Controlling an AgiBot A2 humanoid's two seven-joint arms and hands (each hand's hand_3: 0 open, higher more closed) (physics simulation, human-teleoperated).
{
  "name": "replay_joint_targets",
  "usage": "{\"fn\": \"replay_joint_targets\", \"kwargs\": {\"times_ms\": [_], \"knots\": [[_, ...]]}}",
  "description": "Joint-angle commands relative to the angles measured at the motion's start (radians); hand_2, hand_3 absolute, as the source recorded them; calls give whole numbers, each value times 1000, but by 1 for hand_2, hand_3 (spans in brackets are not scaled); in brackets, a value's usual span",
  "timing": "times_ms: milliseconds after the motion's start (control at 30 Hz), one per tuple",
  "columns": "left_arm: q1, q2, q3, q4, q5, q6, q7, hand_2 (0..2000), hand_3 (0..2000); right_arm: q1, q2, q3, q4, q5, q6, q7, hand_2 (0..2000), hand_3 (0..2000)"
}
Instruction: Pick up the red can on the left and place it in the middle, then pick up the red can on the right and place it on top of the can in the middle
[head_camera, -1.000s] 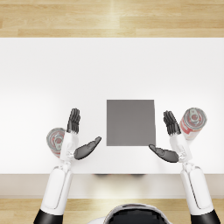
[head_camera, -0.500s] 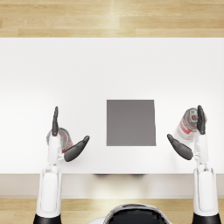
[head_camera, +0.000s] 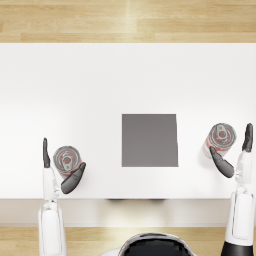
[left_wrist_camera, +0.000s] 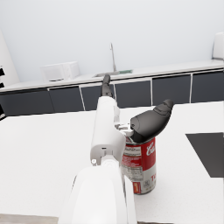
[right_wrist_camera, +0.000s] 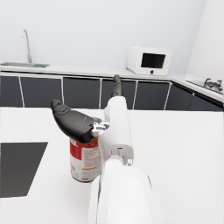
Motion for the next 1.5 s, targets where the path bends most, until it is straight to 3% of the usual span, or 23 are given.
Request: {"fn": "replay_joint_targets", "kwargs": {"times_ms": [33,433,700,833,1033,1067,1100,1133,1200,1233,1333,1500], "knots": [[-27,6,14,63,0,0,0,0,0,13,-1,-1,-115,0,0,0,0,0],[-42,20,70,296,0,5,-3,0,0,83,-24,49,-392,0,0,0,0,0],[6,30,66,462,0,1,-3,0,0,134,-41,58,-501,0,28,2,0,0],[31,34,59,503,0,-2,-99,0,0,162,-50,54,-537,0,35,2,0,0],[45,41,55,519,0,-7,-142,0,0,173,-62,72,-524,0,21,0,0,0],[44,42,57,513,0,-5,-144,1361,327,167,-64,71,-512,0,18,0,0,0],[34,44,51,492,1,-5,-144,2000,653,158,-65,66,-497,0,15,-1,1361,327],[38,44,51,492,1,-7,-133,2000,980,155,-67,59,-494,0,34,-1,2000,653],[42,45,51,464,1,2,-122,2000,1520,152,-70,42,-476,0,64,-2,2000,1307],[47,46,54,445,1,-2,-107,2000,1520,148,-72,36,-455,0,59,1,2000,1520],[75,46,91,364,1,-12,-44,2000,1520,143,-77,38,-373,0,49,5,2000,1520],[174,62,218,296,1,-17,-13,2000,1520,137,-84,79,-184,0,67,7,2000,1520]]}}
